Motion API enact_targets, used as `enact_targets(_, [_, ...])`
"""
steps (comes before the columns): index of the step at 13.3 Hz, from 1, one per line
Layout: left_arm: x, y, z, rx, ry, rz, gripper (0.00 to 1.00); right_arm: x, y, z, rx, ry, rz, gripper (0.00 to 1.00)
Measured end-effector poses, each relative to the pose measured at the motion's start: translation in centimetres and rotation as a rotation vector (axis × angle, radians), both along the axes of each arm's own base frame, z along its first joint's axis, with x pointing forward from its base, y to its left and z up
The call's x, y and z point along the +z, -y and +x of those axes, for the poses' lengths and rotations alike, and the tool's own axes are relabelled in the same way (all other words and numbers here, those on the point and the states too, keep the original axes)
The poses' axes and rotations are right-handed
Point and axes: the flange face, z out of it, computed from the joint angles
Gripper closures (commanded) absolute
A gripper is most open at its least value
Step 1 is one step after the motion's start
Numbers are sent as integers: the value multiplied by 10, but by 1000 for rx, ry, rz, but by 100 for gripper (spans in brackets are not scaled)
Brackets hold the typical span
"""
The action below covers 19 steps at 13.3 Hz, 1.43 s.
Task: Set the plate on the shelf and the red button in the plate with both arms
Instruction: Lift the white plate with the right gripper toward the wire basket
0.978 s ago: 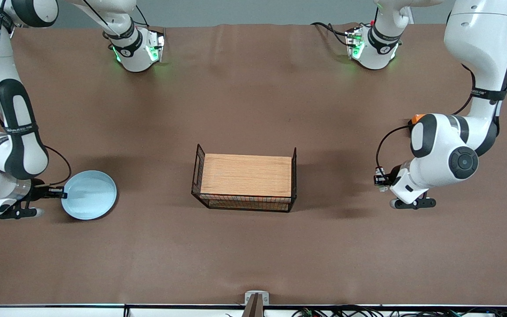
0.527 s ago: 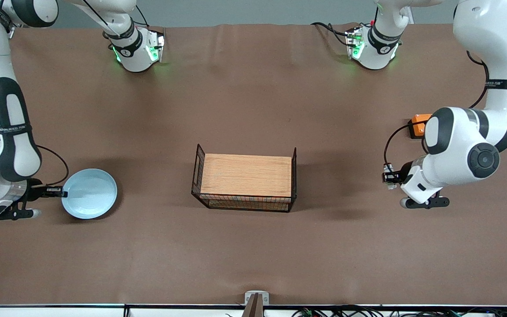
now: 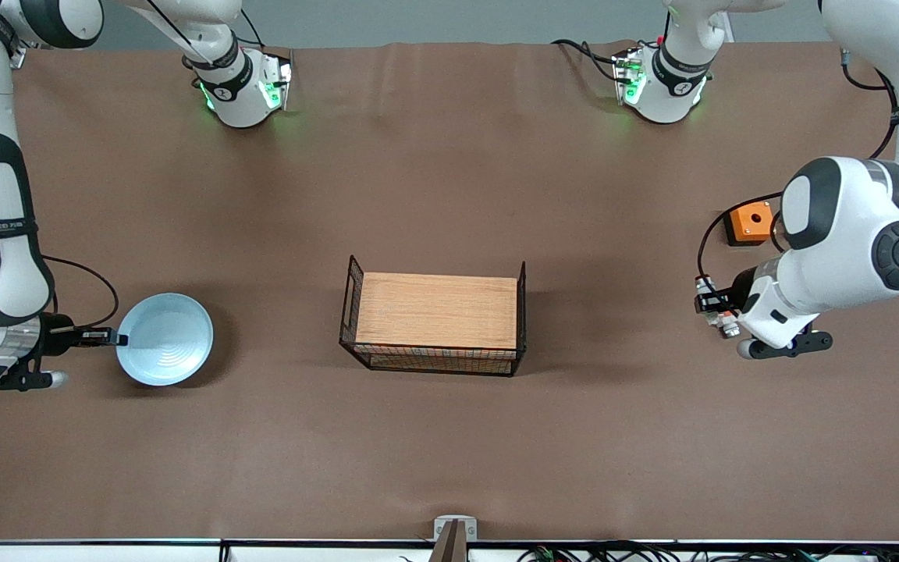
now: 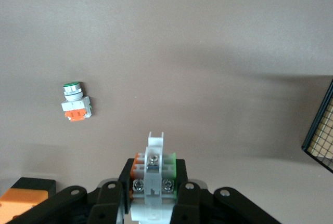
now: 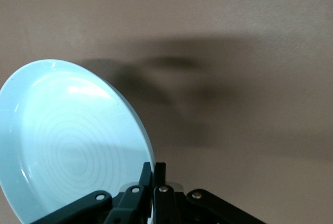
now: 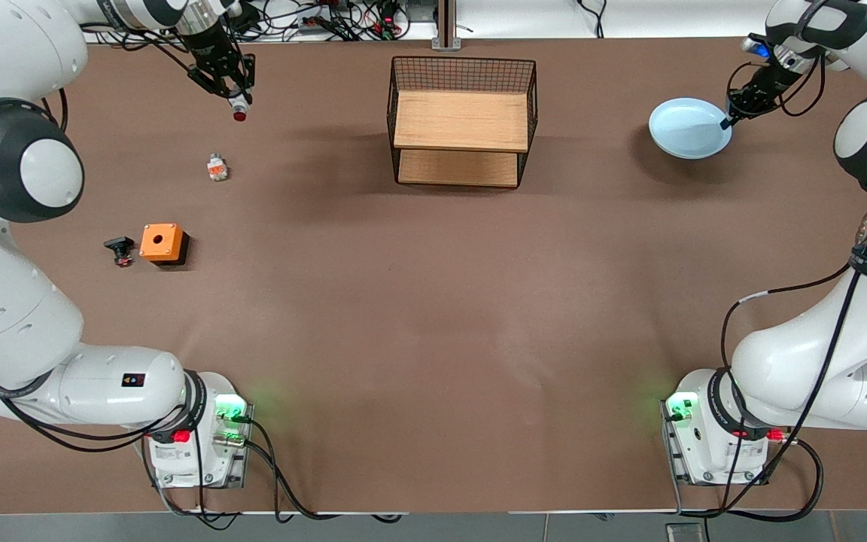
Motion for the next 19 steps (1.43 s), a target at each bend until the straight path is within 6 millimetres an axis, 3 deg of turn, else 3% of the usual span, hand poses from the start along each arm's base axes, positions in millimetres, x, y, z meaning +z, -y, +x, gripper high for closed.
enact_targets(4, [44,12,1,88,-22,13,77,34,-13,0,6,-34,86,100])
enact_targets(6, [68,25,-1,126,-30,17,77,63,-26,-3,14,-53,142,100])
enact_targets(9, [84,58,-9,210,-46,23,76,112,-61,-7,-33,-91,175,100])
enact_targets(13, [95,101,-19,296,-46,20,78,182,-141,-15,-105,-146,153,100])
enact_targets(16, [103,114,-22,332,-41,15,80,230,-215,-30,-157,-166,157,100])
enact_targets(19, [104,115,-22,349,-41,16,80,261,-293,-50,-137,-147,150,100])
